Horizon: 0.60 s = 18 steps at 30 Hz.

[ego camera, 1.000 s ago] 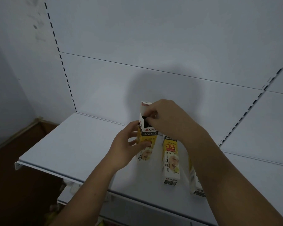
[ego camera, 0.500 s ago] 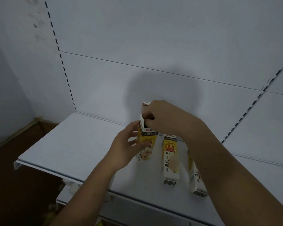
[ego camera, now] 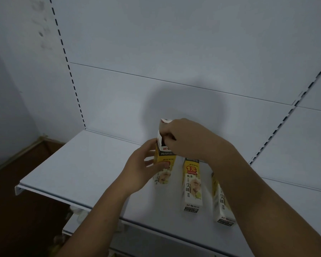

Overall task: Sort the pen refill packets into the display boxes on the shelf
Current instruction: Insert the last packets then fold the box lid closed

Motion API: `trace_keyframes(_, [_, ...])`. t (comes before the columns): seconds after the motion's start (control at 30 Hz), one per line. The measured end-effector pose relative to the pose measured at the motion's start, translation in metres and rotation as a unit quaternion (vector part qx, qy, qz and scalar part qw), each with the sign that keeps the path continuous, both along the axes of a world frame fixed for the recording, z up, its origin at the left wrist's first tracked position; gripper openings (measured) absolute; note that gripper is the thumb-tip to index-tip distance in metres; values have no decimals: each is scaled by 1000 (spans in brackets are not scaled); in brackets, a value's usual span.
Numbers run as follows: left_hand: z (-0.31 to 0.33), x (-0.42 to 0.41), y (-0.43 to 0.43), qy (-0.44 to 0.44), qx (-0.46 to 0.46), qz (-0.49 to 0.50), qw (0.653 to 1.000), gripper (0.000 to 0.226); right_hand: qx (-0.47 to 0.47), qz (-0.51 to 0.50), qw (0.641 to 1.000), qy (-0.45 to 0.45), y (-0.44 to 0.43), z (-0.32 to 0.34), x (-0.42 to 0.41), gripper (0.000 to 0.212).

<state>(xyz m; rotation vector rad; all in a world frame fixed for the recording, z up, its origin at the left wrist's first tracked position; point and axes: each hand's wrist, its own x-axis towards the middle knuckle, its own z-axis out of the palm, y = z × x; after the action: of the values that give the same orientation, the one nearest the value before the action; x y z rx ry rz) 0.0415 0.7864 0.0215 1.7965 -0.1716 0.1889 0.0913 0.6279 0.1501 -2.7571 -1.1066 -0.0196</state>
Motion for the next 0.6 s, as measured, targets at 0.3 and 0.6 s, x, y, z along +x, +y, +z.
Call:
trace_keyframes(0.3, [4,-9,-4,-53,-17,41,998,82,395,-61,917,0,-50,-51,-7,23])
trace_keyframes(0.6, [16,-12,-14,-68,-24,43,996,42,468,-40,882,22,-35,-90,-18,24])
